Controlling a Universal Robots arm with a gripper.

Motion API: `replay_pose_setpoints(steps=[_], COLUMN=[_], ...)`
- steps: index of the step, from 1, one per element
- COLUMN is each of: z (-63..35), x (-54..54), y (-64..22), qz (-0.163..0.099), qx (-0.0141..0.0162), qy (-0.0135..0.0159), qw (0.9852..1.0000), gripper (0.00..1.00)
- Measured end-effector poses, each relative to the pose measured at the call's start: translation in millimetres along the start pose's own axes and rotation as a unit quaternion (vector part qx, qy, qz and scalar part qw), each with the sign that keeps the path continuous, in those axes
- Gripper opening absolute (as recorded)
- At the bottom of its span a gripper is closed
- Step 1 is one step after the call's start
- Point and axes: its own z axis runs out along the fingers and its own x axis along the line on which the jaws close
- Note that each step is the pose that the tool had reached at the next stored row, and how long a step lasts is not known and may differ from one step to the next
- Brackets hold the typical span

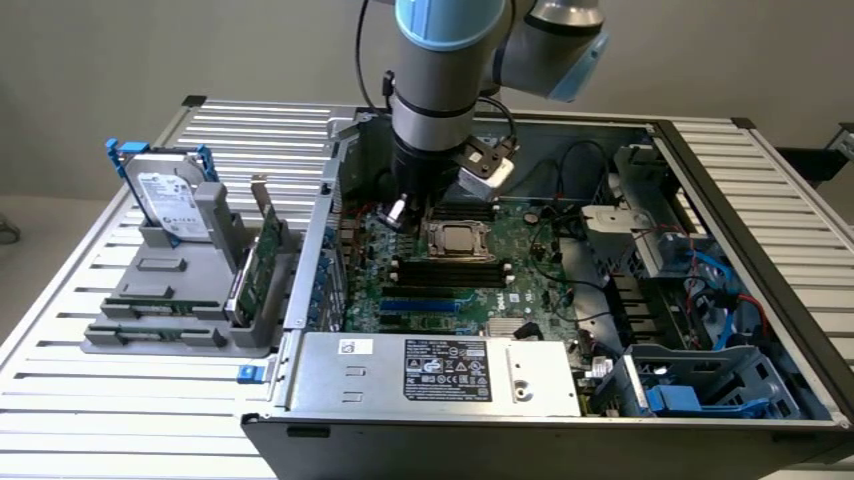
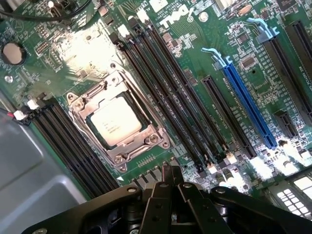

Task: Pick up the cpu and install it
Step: 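Install the first cpu locking lever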

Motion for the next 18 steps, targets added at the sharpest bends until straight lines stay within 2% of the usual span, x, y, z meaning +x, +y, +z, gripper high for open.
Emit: replay_pose_setpoints(steps=[5,9,12,15,16,18], z=[0.0,0.0,0.0,0.0,-0.1,0.0], x=[0.2,0.2,0.2,0.2,0.2,0.2], y=[-0.1,-0.1,-0.1,-0.1,-0.1,-0.1], qz=[-0.035,-0.067,-0.093,-0.118,-0.126,-0.139], qx=[0.0040,0.0076,0.0105,0.0136,0.0146,0.0165], qy=[-0.0039,-0.0075,-0.0104,-0.0131,-0.0136,-0.0127], qw=[0.9994,0.9977,0.9956,0.9929,0.9919,0.9900], gripper=[0.11,0.11,0.11,0.11,0.11,0.11])
